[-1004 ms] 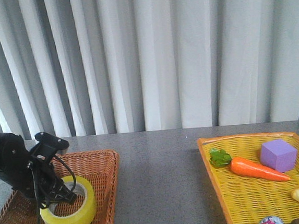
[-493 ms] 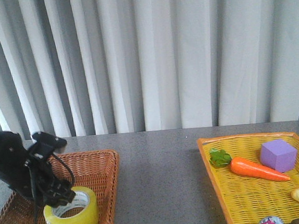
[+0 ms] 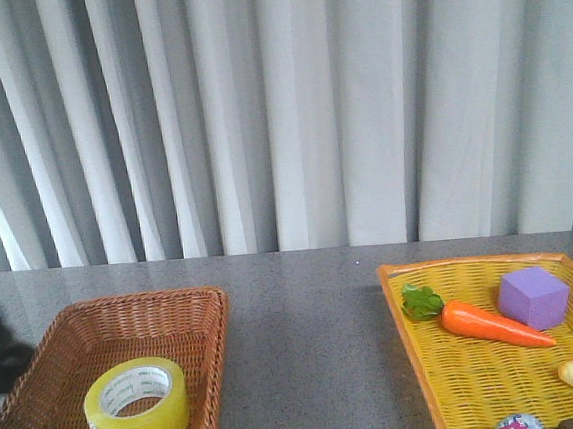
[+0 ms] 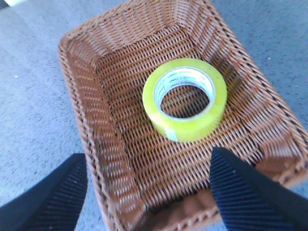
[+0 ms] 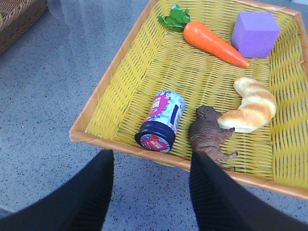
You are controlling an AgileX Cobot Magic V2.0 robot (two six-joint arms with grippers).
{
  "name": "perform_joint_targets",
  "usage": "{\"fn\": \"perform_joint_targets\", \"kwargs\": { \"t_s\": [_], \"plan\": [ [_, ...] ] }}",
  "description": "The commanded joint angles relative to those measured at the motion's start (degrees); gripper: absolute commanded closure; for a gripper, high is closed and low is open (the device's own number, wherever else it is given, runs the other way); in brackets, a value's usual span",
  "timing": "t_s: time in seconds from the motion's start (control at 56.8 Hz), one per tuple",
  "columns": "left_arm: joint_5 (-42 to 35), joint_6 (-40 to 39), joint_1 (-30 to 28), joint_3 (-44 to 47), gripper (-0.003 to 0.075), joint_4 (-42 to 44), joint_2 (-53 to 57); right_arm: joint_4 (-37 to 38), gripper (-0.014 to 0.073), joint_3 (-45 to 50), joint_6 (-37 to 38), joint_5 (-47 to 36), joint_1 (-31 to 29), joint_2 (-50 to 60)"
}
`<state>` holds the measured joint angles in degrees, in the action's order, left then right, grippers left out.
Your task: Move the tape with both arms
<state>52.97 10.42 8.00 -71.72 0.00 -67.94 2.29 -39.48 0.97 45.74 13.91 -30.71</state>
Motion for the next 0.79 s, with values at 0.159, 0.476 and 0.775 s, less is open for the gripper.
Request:
{"fn": "perform_joint_targets", "kwargs": {
  "t_s": [0.159,0.476,0.775],
  "plan": [
    [-9.86,-2.17,-0.02,18.04,0.0233,-0.34,27.93,0.24,0.024,-1.37,-0.01,-3.35,-0.46,-0.15],
    [-18.57,-8.32,-0.02,35.12,0.0295,0.39,51.45,0.25,0.024,-1.37,-0.01,-3.14,-0.46,-0.15],
    [-20.45,-8.15,-0.02,35.73,0.0323,0.33,47.98,0.19,0.024,-1.37,-0.01,1.33,-0.46,-0.15]
  ]
}}
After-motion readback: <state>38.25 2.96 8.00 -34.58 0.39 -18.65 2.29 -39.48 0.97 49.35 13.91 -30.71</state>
